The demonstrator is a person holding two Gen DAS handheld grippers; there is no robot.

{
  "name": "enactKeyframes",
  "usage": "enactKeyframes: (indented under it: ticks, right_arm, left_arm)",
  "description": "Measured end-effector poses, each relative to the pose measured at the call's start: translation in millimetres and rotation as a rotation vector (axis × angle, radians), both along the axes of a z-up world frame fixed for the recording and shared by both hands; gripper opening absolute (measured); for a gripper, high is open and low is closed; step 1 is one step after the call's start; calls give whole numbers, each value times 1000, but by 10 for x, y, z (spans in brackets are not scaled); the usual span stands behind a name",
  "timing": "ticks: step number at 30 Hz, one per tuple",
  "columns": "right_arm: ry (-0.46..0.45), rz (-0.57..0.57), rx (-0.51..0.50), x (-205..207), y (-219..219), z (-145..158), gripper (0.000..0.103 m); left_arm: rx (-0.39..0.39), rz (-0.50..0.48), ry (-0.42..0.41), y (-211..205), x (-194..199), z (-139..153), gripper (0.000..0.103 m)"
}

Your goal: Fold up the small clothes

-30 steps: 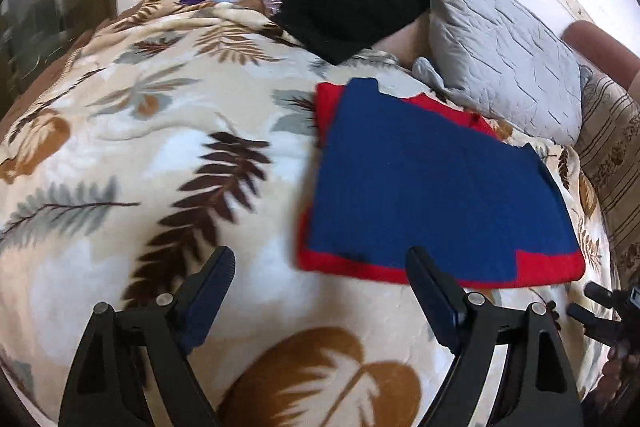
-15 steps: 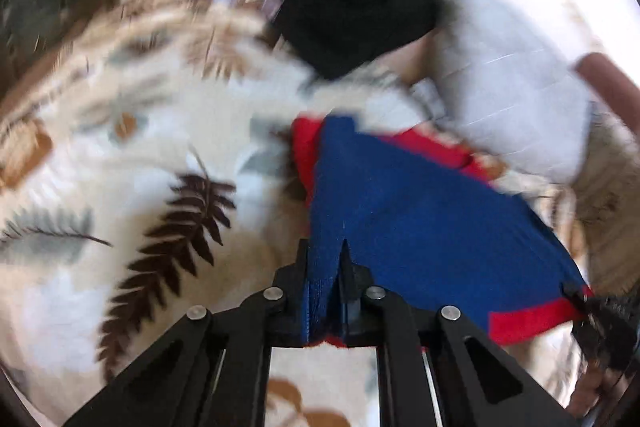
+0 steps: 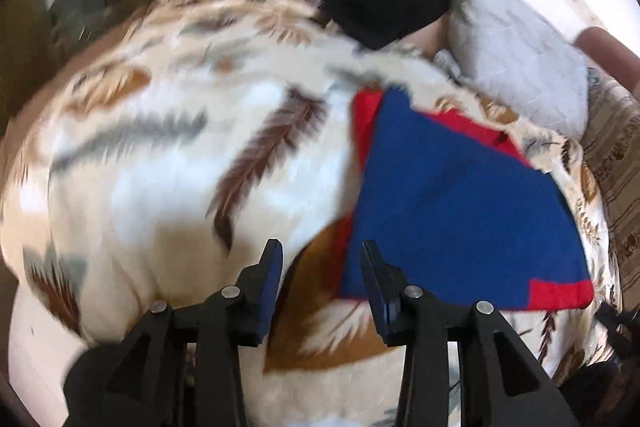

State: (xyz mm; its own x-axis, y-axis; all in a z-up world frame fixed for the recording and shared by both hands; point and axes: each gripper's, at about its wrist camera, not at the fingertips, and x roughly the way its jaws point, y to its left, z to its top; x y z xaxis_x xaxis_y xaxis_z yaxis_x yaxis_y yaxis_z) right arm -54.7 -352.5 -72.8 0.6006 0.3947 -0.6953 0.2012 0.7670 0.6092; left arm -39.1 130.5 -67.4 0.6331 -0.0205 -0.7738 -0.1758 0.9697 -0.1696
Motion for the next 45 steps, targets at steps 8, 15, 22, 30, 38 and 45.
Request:
enactKeyframes:
  ticks: [8, 15, 22, 30, 38, 45]
  right_arm:
    - [-51, 207, 225, 1186, 519, 197, 99]
    - [40, 30, 211, 2059, 107, -478, 73]
    - [-59, 43, 156, 1457, -41, -84, 82]
    - [21, -12, 182, 1095, 125, -427, 72]
    - [61, 80, 80, 428, 275, -314, 102]
    - [147, 3, 125, 546, 225, -306, 102]
  left_arm:
    - [-4, -154, -65, -597, 775, 207, 67]
    - [79, -83, 103, -496, 1506, -409, 67]
    - [-13, 8, 38, -47, 1071, -345, 69]
    - [24, -18, 103, -177, 860, -562, 80]
    - [5, -32, 92, -263, 260, -292, 88]
    - [24, -67, 168, -580, 349, -239, 83]
